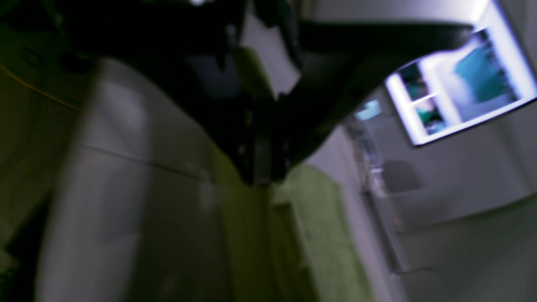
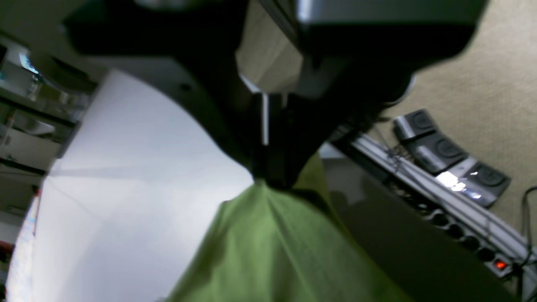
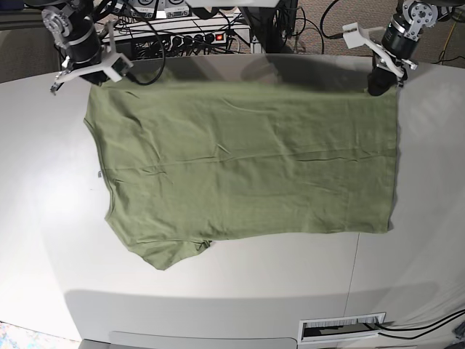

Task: Fold the T-shirt properly
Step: 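Lift the gripped shirt edge with both grippers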

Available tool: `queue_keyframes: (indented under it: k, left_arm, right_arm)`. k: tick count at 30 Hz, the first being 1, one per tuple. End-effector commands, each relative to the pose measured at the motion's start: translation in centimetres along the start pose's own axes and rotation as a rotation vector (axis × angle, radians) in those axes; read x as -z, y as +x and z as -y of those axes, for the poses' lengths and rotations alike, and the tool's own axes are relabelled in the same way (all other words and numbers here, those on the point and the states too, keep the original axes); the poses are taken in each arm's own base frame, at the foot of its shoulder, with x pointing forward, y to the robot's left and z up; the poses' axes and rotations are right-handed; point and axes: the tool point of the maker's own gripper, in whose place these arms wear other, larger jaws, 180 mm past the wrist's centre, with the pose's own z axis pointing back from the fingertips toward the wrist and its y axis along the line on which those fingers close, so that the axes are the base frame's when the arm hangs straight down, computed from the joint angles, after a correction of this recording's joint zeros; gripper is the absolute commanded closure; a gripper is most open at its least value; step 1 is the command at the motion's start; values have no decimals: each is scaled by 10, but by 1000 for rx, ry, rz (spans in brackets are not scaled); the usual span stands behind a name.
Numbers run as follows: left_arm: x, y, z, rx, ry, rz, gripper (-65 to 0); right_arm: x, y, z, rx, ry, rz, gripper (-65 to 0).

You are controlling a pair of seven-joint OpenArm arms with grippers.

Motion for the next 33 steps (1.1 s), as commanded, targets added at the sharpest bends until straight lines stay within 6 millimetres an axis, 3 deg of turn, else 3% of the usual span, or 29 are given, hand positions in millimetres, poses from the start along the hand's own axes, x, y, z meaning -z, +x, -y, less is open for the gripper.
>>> queue_keyframes:
  k: [1, 8, 18, 25, 33]
  left_arm:
    - [1, -3, -14, 12, 46, -1, 0]
    - [23, -12, -53, -11, 149, -9, 0]
    - [50, -19, -108, -190, 260, 18, 0]
    - [65, -25, -122, -317, 283, 39, 0]
    - [92, -30, -112, -423, 288, 33, 0]
  right_arm:
    - [-2, 5, 15, 6, -42, 24, 0]
    - [3, 25, 43, 96, -97, 102, 0]
    - [10, 50, 62, 224, -177, 188, 0]
    - [34, 44, 73, 288, -201, 178, 0]
    - [60, 54, 87, 427, -206, 226, 0]
